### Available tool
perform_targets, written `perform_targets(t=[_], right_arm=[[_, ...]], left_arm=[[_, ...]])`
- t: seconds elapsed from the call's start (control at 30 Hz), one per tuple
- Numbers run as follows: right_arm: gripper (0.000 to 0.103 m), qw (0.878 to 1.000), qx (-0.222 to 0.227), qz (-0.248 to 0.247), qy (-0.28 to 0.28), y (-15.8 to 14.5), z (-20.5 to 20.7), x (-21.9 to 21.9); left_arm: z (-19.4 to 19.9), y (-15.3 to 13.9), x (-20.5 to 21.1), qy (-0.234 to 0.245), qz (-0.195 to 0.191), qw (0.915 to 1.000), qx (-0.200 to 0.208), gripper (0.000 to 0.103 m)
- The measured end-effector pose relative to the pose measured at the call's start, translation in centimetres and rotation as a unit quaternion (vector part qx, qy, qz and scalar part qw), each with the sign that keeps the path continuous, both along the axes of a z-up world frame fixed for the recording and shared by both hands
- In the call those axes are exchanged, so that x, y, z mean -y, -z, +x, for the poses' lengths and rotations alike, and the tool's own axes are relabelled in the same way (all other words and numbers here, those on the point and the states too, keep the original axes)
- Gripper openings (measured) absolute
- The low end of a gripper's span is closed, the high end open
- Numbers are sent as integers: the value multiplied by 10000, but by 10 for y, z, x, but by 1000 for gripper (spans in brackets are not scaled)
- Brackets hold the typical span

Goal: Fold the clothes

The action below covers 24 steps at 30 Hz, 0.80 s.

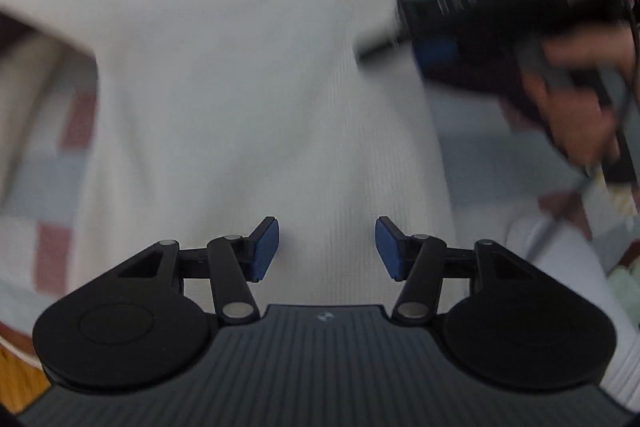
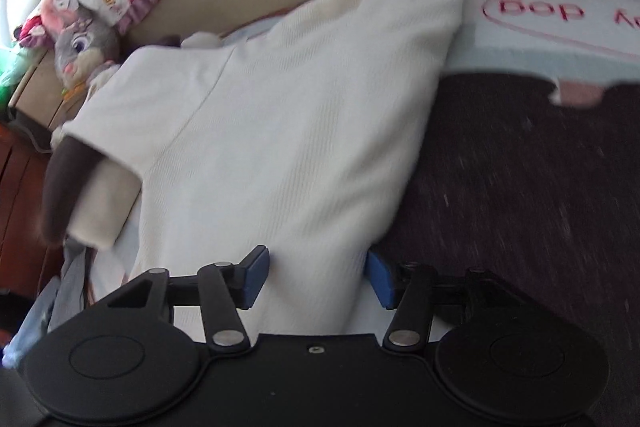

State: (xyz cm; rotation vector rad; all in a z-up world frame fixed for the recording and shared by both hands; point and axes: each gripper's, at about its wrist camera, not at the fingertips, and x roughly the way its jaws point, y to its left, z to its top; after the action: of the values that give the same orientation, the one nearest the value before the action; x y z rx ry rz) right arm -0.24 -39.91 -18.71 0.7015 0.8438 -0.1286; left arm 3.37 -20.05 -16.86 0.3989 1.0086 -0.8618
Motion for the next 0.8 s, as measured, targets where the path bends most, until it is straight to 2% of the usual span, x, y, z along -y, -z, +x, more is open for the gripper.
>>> perform_targets(t=[0.07, 0.13, 0.17, 0.2, 0.23, 0.33, 0.37, 0.4, 0.47, 0.53, 0.57, 0.63, 0.7, 0.8], right_arm=[[58, 9998, -2, -175, 138, 0, 17, 6], [49, 9980, -60, -506, 368, -1, 31, 15], [27, 9969, -96, -670, 410, -1, 36, 21], [15, 9962, -127, -768, 382, -1, 40, 28], [14, 9955, -157, -867, 354, -2, 44, 35], [15, 9937, -46, -1026, 445, -7, 42, 51], [18, 9929, 5, -1082, 504, -9, 40, 57], [29, 9905, -3, -1223, 624, -11, 38, 64], [41, 9814, -188, -1621, 1007, -17, 38, 85], [42, 9748, -388, -1668, 1431, -29, 35, 117], [44, 9774, -367, -1498, 1444, -38, 32, 133], [44, 9847, -268, -1168, 1263, -61, 30, 157], [51, 9894, -347, -978, 1013, -84, 34, 168], [57, 9903, -318, -837, 1067, -77, 45, 169]], left_arm=[[-8, 10, -5, 6, 39, 10000, -39, 54], [-20, 9, -7, 52, 145, 9999, 55, 54], [-23, 9, -7, 43, 179, 9998, 64, 55], [-26, 10, -6, 41, 195, 9998, 78, 55], [-27, 10, -6, 43, 179, 9998, 92, 55], [-24, 11, -13, 98, 22, 9999, -6, 56], [-22, 11, -15, 106, -31, 9999, -90, 56], [-19, 11, -17, 111, -72, 9997, -192, 56], [-7, 11, -19, 66, -144, 9989, -448, 56], [9, 5, -22, 27, -179, 9967, -787, 55], [23, -2, -22, -46, -315, 9958, -855, 54], [55, -25, -14, -151, -793, 9948, -621, 56], [91, -45, -2, -315, -1096, 9929, -329, 57], [142, -41, 25, -740, -1072, 9915, -8, 59]])
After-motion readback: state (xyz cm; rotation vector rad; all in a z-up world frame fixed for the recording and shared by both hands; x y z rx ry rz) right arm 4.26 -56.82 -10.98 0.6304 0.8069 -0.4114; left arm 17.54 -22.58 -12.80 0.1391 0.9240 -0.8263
